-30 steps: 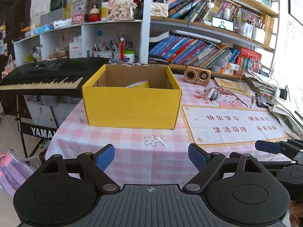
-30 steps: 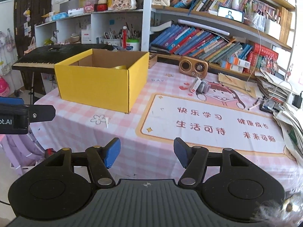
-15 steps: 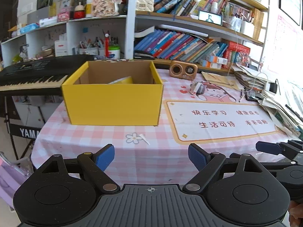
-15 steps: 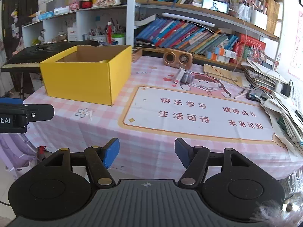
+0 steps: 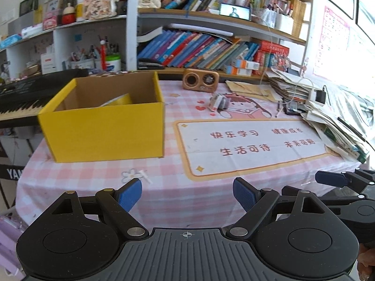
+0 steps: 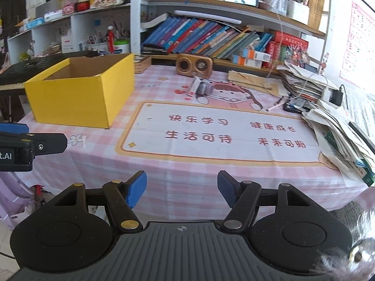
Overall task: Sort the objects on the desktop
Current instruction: 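Withdraw both open tools from the yellow box back over the mat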
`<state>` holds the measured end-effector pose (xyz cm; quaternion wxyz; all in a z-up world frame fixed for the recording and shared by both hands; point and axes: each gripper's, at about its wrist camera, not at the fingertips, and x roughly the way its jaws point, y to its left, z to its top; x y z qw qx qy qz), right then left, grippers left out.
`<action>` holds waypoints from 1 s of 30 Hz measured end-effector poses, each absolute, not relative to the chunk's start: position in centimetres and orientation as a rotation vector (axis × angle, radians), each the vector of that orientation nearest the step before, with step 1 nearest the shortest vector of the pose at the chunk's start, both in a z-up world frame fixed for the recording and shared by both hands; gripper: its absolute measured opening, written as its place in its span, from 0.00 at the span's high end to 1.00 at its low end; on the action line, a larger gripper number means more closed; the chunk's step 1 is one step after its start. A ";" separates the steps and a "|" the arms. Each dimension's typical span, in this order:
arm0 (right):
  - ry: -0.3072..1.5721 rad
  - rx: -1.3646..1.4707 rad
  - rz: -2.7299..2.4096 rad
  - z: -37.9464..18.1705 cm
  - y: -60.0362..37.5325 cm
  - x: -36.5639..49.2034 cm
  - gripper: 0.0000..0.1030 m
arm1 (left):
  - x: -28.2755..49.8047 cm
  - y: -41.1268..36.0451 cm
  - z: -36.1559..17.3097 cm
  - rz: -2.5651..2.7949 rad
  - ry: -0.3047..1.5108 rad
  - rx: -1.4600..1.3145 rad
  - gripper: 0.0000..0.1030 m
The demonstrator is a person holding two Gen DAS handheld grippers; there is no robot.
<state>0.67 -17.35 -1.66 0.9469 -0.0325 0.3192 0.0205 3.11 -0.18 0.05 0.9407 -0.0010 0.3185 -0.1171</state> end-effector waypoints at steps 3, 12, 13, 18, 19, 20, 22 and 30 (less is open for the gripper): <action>0.654 -0.060 0.023 -1.7 -18.3 0.9 0.37 | 3.6 -1.2 0.0 -0.258 0.652 0.006 0.15; 0.667 -0.045 -0.022 -1.7 -21.0 2.2 0.37 | 5.4 -4.1 -0.2 -0.308 0.659 0.020 0.15; 0.670 -0.045 -0.023 -1.8 -21.3 2.4 0.37 | 5.6 -4.3 -0.3 -0.311 0.661 0.020 0.15; 0.681 -0.042 -0.031 -2.0 -22.4 3.5 0.37 | 6.8 -5.5 -0.5 -0.325 0.668 0.021 0.15; 0.682 -0.042 -0.032 -2.0 -22.6 3.7 0.37 | 7.0 -5.8 -0.5 -0.327 0.669 0.021 0.15; 0.683 -0.043 -0.032 -2.1 -22.8 3.9 0.37 | 7.2 -6.0 -0.6 -0.330 0.669 0.021 0.15; 0.686 -0.042 -0.033 -2.2 -23.3 4.4 0.37 | 7.6 -6.5 -0.7 -0.334 0.672 0.022 0.15; 0.712 -0.040 -0.027 -2.7 -25.0 6.4 0.37 | 9.5 -8.3 -1.3 -0.334 0.695 0.017 0.15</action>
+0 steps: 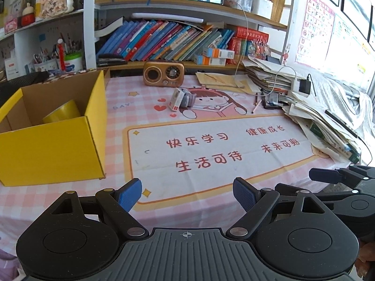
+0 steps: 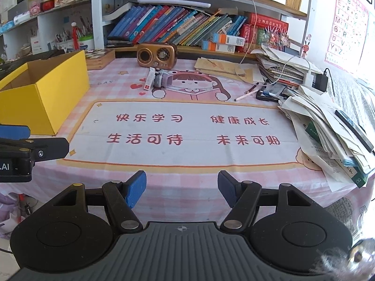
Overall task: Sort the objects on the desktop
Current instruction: 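Withdraw both open tools from the yellow box back over the mat, then grasp the small white box with left tool while right tool grasps toy truck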
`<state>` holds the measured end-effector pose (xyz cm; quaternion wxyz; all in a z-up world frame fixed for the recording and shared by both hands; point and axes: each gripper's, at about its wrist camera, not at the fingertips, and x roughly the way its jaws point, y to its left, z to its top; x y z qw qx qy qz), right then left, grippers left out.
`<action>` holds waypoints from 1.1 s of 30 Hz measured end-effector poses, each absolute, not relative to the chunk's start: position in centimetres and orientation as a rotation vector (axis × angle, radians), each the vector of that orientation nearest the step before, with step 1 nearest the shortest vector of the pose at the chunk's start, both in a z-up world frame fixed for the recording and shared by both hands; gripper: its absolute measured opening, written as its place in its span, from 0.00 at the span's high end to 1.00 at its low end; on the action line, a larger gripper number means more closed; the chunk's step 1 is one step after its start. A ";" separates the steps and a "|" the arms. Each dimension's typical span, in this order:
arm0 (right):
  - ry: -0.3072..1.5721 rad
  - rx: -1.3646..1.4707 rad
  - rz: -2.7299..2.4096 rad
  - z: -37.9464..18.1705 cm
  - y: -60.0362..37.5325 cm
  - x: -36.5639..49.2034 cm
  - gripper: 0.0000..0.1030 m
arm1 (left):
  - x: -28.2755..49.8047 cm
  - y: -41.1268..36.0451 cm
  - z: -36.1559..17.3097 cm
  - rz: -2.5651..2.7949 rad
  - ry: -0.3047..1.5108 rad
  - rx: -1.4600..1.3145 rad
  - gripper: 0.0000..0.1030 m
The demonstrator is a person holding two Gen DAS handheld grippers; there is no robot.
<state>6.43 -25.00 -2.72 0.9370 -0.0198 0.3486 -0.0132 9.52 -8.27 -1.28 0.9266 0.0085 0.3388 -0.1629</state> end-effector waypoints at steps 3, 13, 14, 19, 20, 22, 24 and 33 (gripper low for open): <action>0.719 -0.042 -0.019 -2.8 -25.7 7.5 0.37 | 10.4 -8.9 -1.4 -0.328 0.698 0.012 0.15; 0.732 -0.050 0.033 -2.9 -28.4 12.9 0.37 | 15.0 -11.4 -1.7 -0.284 0.698 -0.011 0.15; 0.733 -0.051 0.041 -2.9 -28.7 13.4 0.37 | 15.4 -11.7 -1.7 -0.279 0.698 -0.013 0.15; 0.738 -0.048 0.077 -2.9 -30.0 16.4 0.37 | 17.4 -12.8 -1.7 -0.246 0.704 -0.022 0.15; 0.739 -0.045 0.085 -3.0 -30.3 17.0 0.37 | 17.9 -13.0 -1.7 -0.239 0.705 -0.022 0.15; 0.741 -0.041 0.100 -3.0 -30.7 18.1 0.37 | 18.6 -13.2 -1.7 -0.225 0.707 -0.021 0.15; 0.739 -0.041 0.115 -3.1 -31.1 19.3 0.37 | 19.4 -13.5 -1.6 -0.212 0.704 -0.018 0.15; 0.717 -0.044 0.171 -3.1 -32.2 24.4 0.37 | 23.2 -14.5 -1.0 -0.163 0.676 -0.005 0.16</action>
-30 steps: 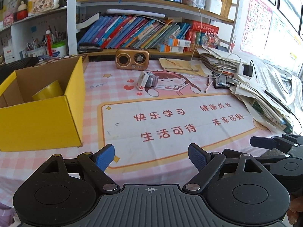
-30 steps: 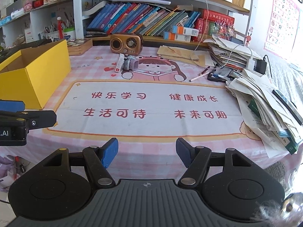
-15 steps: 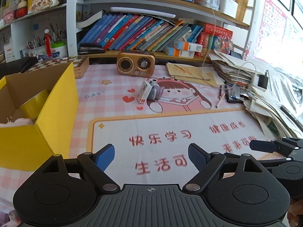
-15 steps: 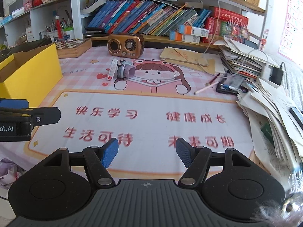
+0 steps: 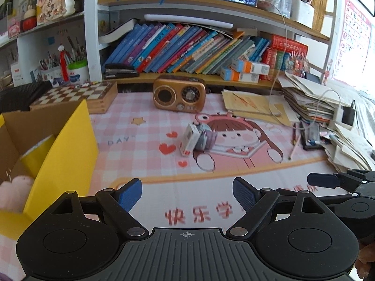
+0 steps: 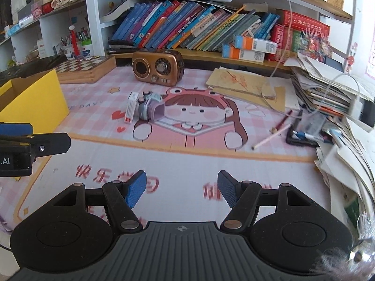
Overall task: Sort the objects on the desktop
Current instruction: 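Grasp the small white box with left tool while right tool grasps toy truck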
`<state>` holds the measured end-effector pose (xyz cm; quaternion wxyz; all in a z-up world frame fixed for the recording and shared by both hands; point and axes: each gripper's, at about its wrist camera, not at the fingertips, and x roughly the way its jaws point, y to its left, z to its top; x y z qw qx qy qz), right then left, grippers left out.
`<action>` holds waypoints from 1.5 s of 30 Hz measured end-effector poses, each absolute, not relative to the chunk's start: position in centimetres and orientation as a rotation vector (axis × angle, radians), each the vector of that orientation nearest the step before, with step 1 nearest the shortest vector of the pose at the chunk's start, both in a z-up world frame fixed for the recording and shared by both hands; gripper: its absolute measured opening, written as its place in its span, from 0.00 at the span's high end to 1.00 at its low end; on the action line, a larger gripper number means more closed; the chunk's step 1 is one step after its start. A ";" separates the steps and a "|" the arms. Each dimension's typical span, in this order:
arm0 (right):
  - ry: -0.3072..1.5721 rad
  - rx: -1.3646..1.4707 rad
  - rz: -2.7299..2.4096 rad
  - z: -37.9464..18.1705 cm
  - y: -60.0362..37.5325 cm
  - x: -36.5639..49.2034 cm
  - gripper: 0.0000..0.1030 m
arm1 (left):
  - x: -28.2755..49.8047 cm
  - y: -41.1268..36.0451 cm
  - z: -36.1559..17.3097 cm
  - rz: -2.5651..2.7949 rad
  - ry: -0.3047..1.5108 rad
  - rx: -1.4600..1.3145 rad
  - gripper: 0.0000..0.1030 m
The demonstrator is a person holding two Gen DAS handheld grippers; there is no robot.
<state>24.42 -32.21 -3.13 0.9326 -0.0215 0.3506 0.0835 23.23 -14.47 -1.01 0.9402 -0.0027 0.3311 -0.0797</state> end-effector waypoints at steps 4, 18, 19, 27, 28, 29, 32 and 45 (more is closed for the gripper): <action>0.711 -0.055 0.203 -3.4 -32.2 26.6 0.37 | 24.7 -14.8 -0.8 -0.140 0.669 -0.003 0.16; 0.696 -0.090 0.292 -4.3 -31.7 33.6 0.38 | 29.2 -15.8 -1.8 -0.093 0.672 0.001 0.17; 0.698 -0.091 0.292 -4.5 -31.8 33.8 0.38 | 29.7 -15.9 -2.0 -0.093 0.672 -0.004 0.17; 0.720 -0.094 0.298 -5.2 -32.3 35.1 0.38 | 33.3 -16.9 -3.4 -0.111 0.687 0.003 0.32; 0.722 -0.095 0.299 -5.2 -32.3 35.3 0.38 | 33.8 -17.1 -3.7 -0.113 0.695 0.014 0.38; 0.724 -0.097 0.299 -5.3 -32.4 35.4 0.38 | 34.3 -17.3 -4.2 -0.114 0.708 0.031 0.43; 0.729 -0.100 0.301 -5.4 -32.5 35.7 0.38 | 35.8 -18.2 -5.7 -0.107 0.750 0.099 0.59; 0.752 -0.112 0.316 -6.0 -32.1 36.4 0.40 | 38.0 -20.2 -8.2 -0.108 0.773 0.240 0.74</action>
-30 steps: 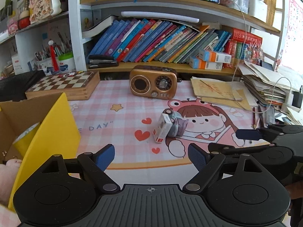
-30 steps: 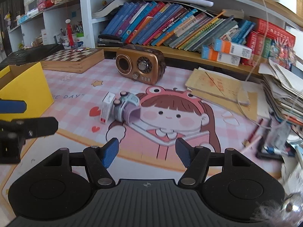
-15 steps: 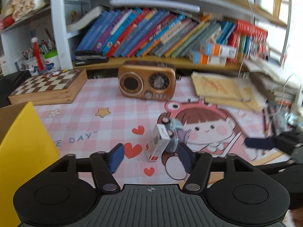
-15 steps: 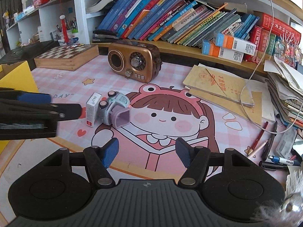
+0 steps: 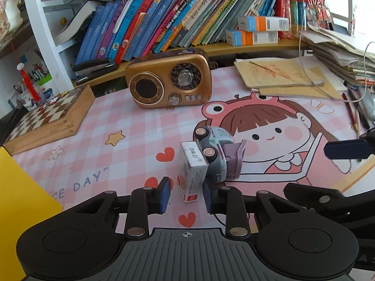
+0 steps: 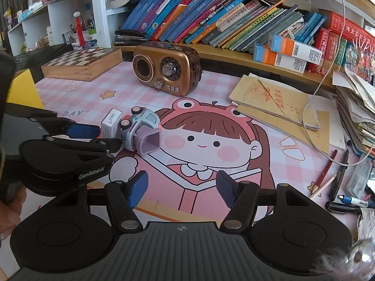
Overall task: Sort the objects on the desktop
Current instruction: 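Grasp the small white box with left tool while right tool grasps toy truck, then carry the white box and toy truck with both tools toward the yellow box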
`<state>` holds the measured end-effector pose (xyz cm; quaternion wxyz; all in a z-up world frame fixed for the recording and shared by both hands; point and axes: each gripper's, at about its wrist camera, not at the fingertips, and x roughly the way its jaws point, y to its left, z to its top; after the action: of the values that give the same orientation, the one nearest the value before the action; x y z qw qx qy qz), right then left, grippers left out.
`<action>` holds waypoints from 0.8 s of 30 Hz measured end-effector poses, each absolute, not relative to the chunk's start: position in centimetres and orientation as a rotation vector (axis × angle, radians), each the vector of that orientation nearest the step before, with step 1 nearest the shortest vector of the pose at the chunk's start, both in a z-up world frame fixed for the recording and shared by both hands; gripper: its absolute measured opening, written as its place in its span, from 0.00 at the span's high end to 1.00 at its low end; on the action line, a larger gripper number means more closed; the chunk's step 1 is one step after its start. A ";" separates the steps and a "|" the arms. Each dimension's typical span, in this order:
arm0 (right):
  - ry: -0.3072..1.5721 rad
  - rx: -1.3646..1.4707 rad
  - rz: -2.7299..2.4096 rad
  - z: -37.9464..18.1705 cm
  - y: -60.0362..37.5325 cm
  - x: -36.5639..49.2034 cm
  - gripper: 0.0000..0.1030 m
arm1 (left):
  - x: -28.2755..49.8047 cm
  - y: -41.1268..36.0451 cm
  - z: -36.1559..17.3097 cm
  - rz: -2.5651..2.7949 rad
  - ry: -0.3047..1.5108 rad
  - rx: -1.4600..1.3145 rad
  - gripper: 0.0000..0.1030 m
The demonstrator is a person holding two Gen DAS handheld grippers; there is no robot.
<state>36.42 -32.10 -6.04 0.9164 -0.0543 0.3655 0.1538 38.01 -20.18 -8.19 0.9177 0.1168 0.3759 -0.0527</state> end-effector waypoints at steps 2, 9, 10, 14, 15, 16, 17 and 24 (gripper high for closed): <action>0.755 -0.116 0.320 -6.1 -32.0 36.6 0.40 | 38.2 -20.1 -8.4 -0.103 0.770 0.242 0.76; 0.737 -0.121 0.360 -6.3 -31.1 37.5 0.39 | 37.4 -18.9 -7.4 -0.086 0.728 0.202 0.88; 0.732 -0.123 0.372 -6.3 -30.8 37.7 0.39 | 37.1 -18.5 -6.9 -0.087 0.722 0.184 0.88; 0.717 -0.141 0.412 -6.5 -29.5 39.2 0.37 | 35.4 -16.6 -4.6 -0.072 0.698 0.101 0.87; 0.714 -0.145 0.421 -6.5 -29.2 39.5 0.36 | 34.9 -16.1 -4.1 -0.068 0.694 0.077 0.87; 0.712 -0.149 0.431 -6.6 -28.8 39.8 0.36 | 34.4 -15.6 -3.6 -0.060 0.691 0.053 0.87; 0.710 -0.155 0.440 -6.6 -28.5 40.1 0.35 | 34.0 -15.2 -3.4 -0.054 0.690 0.034 0.87; 0.715 -0.192 0.470 -7.9 -26.7 41.8 0.33 | 31.0 -13.4 -3.1 -0.013 0.722 -0.052 0.87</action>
<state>41.84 -26.71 -7.89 0.9054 -0.0931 0.3461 0.2277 31.01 -13.36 -3.13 0.9353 -0.0254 0.3530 -0.0063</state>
